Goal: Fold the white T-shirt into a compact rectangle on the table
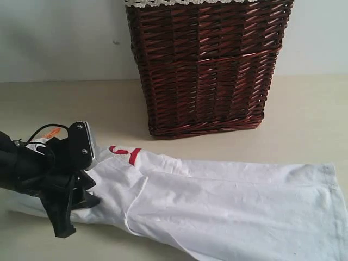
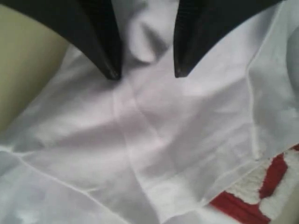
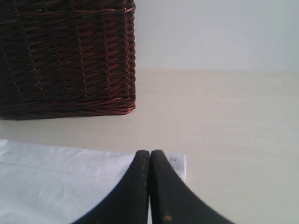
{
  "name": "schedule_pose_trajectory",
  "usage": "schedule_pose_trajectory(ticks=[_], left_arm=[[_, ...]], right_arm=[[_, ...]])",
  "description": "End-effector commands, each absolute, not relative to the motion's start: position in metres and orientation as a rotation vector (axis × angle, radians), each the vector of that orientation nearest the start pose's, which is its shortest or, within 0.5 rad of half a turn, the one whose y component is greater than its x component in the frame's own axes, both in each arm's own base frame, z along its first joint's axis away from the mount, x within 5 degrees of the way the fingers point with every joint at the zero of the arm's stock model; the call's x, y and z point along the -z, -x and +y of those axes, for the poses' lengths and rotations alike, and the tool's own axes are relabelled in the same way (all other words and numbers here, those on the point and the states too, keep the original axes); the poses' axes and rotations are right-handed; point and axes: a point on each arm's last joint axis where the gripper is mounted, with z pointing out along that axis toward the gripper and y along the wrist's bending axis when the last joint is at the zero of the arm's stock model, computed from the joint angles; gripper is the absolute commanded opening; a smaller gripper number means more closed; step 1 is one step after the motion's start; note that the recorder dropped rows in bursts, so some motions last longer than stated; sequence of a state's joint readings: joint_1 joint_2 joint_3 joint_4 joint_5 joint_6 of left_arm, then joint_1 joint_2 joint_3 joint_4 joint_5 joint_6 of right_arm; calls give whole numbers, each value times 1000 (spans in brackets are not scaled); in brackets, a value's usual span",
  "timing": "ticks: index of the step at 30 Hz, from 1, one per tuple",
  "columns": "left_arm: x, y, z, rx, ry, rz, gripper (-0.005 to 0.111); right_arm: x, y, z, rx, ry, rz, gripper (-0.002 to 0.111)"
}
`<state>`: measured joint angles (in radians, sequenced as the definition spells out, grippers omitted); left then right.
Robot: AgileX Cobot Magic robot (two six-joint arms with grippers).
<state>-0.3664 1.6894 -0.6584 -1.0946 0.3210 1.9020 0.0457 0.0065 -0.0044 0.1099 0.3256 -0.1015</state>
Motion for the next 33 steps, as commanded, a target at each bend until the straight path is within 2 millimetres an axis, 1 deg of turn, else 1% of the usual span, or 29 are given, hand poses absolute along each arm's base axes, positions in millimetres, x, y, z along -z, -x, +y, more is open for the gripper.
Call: schedule_pose_trajectory(ticks=[1, 5, 7, 9, 12, 13, 14, 16, 18, 19, 20, 21, 23, 24, 25, 27, 28, 30, 31, 33], left_arm=[[-135, -249, -125, 264, -1462, 2149, 38], [-151, -239, -132, 420, -1455, 2120, 38], [-159, -239, -133, 425, -1423, 2095, 38], [-161, -243, -132, 367, -1405, 2064, 38], [-152, -249, -131, 305, -1435, 2038, 38], [-145, -250, -131, 299, -1474, 2032, 38], [-130, -251, -132, 307, -1514, 2056, 38], [-114, -256, -132, 300, -1525, 2110, 37], [-105, -257, -133, 310, -1549, 2129, 37], [-104, -255, -134, 318, -1578, 2114, 37], [-103, -247, -140, 358, -1654, 2079, 37], [-103, -243, -143, 382, -1690, 2059, 37], [-103, -224, -166, 509, -1791, 1989, 37], [-103, -217, -175, 535, -1824, 1962, 37], [-104, -209, -185, 550, -1872, 1921, 37], [-103, -201, -196, 531, -1907, 1893, 37], [-104, -201, -197, 522, -1895, 1897, 37], [-110, -207, -194, 448, -1838, 1917, 37], [-116, -213, -190, 393, -1778, 1942, 37], [-125, -219, -185, 332, -1727, 1940, 37]], right_arm=[[-185, -54, 5, -62, 65, 1793, 0], [-185, -54, 5, -62, 65, 1793, 0], [-185, -54, 5, -62, 65, 1793, 0], [-185, -54, 5, -62, 65, 1793, 0], [-185, -54, 5, -62, 65, 1793, 0], [-185, -54, 5, -62, 65, 1793, 0], [-185, -54, 5, -62, 65, 1793, 0], [-185, -54, 5, -62, 65, 1793, 0], [-185, -54, 5, -62, 65, 1793, 0], [-185, -54, 5, -62, 65, 1793, 0], [-185, -54, 5, -62, 65, 1793, 0], [-185, -54, 5, -62, 65, 1793, 0], [-185, -54, 5, -62, 65, 1793, 0], [-185, -54, 5, -62, 65, 1793, 0], [-185, -54, 5, -62, 65, 1793, 0], [-185, -54, 5, -62, 65, 1793, 0], [-185, -54, 5, -62, 65, 1793, 0], [-185, -54, 5, -62, 65, 1793, 0], [-185, -54, 5, -62, 65, 1793, 0], [-185, -54, 5, -62, 65, 1793, 0]])
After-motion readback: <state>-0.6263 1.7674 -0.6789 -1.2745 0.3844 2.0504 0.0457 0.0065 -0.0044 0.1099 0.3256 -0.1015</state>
